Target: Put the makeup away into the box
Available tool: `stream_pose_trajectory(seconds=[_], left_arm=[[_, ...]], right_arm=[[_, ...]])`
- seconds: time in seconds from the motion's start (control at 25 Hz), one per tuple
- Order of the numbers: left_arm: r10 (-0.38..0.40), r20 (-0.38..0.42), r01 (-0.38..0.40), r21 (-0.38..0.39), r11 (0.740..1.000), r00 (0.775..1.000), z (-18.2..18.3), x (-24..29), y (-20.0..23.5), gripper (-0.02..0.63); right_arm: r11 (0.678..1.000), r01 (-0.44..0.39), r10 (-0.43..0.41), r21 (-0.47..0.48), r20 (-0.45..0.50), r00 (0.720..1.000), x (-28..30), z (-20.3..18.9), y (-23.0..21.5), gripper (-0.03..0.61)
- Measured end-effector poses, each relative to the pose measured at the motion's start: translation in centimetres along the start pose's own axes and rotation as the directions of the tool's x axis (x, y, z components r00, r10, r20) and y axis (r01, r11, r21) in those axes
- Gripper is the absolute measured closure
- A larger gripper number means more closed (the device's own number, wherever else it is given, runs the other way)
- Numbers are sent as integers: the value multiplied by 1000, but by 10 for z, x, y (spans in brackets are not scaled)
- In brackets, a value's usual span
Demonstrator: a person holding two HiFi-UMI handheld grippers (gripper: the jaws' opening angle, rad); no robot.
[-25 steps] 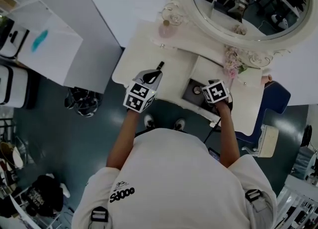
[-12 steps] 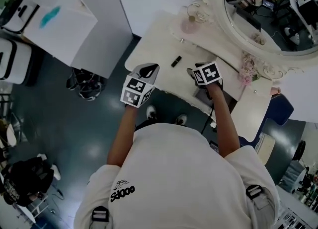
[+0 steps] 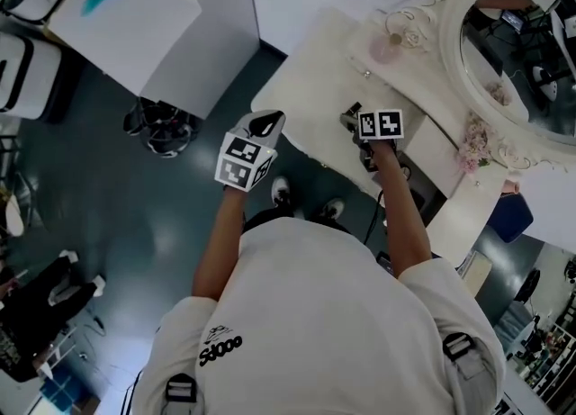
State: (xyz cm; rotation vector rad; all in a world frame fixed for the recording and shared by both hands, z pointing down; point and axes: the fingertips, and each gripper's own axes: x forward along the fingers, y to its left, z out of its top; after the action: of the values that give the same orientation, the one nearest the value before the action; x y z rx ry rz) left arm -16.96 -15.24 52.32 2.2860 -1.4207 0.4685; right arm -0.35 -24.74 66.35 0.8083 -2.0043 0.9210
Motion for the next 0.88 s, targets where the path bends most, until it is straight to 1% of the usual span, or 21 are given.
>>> stream_pose_trajectory(seconds=[0.12,0.2,0.28,0.4,0.52,0.64,0.8,0.88], left_arm=[[-3,-13,3,-8,1000,1000,-4,-1,17,594],[-5,-23,5,-15,1000,1000,-8,-1,27,595],[-9,-32,8,-23,1000,999,-12,0,37,595],[-22,-42,21,-29,999,999,-16,4,46,594],[-44,-50,43,-26,999,998,-17,9,48,595],[-64,-48,62,-26,998,997,-15,12,47,595],[-83,-52,82,-26,996,995,-16,16,46,594],[-90,-52,88,-24,996,995,-15,17,46,594]], right_arm=[[999,14,-14,45,4,1000,16,3,-4,345],[998,51,-51,39,-10,999,21,5,-5,345],[996,83,-82,31,-30,996,23,6,-7,367],[995,91,-90,40,-14,996,22,10,-7,367],[993,114,-114,12,3,993,24,18,-7,359],[988,154,-154,-24,-40,987,29,20,-9,359],[968,238,-246,-76,-106,964,29,21,-20,473],[966,243,-253,-92,-120,960,29,21,-22,480]])
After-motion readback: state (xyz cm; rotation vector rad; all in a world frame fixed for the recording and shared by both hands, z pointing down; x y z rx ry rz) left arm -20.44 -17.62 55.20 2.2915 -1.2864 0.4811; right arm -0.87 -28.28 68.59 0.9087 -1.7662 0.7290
